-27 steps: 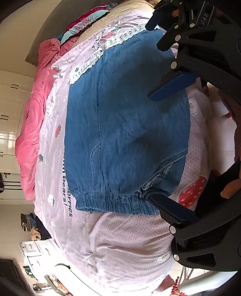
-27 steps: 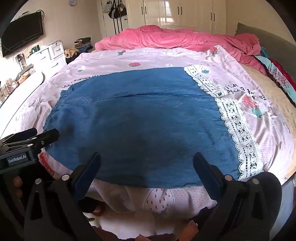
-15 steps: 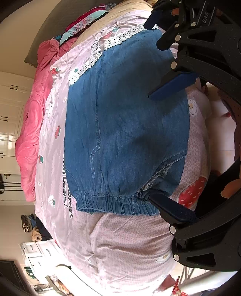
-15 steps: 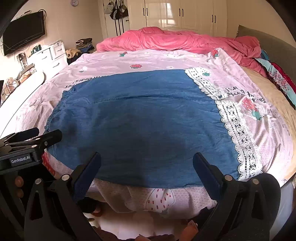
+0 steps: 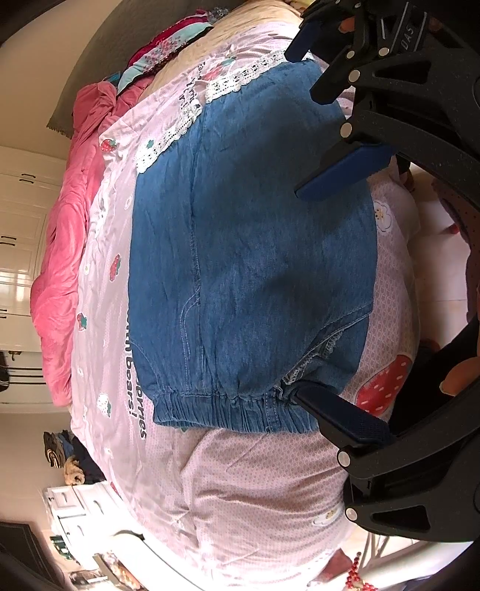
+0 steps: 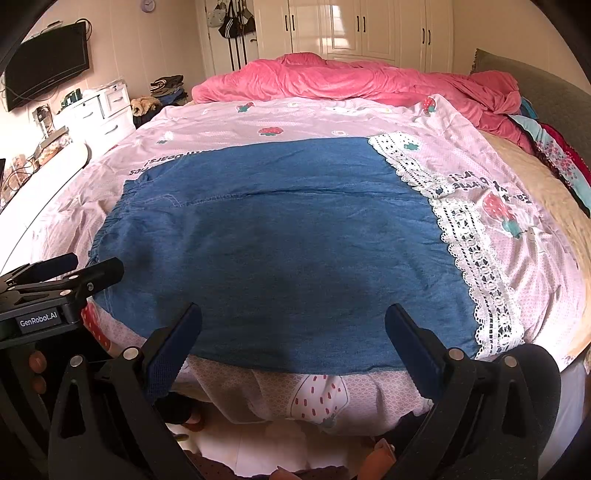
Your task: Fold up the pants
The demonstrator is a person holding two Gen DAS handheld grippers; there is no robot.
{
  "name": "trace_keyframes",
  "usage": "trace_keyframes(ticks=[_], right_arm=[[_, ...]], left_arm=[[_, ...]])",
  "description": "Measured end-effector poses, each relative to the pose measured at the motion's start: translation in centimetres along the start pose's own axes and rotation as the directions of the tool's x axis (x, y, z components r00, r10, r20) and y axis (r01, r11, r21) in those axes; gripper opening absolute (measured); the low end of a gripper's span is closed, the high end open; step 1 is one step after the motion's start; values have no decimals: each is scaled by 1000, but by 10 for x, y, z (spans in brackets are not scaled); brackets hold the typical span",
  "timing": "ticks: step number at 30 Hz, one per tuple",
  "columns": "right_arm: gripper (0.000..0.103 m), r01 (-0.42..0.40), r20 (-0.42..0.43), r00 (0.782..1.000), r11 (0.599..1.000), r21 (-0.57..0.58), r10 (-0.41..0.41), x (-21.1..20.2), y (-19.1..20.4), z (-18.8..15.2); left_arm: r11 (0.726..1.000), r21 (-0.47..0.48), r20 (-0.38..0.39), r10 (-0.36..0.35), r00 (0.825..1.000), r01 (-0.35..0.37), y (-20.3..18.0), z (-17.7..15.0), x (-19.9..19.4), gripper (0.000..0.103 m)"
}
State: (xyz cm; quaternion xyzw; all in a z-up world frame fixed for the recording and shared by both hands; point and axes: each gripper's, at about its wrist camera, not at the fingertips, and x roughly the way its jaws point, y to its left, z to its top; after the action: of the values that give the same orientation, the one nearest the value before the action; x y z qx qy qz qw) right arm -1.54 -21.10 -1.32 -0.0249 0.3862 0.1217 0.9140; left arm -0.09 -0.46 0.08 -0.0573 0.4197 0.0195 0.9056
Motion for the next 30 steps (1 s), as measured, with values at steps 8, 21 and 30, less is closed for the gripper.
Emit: trace_keyframes(ticks=[8, 21, 30], right_arm=[[99, 1, 1, 1000, 1000, 0, -1, 0, 0, 0], [99, 22, 5, 1000, 1000, 1, -22, -2, -2, 0], [99, 30, 10, 1000, 1000, 0, -30, -3, -3, 1]], left_arm=[[1000, 9, 0, -3, 1000, 3, -1, 0, 0, 94], [1000, 12, -4, -1, 1000, 1, -2, 0, 0, 94], [1000, 16, -9, 1, 1000, -1, -2, -1, 3, 94]])
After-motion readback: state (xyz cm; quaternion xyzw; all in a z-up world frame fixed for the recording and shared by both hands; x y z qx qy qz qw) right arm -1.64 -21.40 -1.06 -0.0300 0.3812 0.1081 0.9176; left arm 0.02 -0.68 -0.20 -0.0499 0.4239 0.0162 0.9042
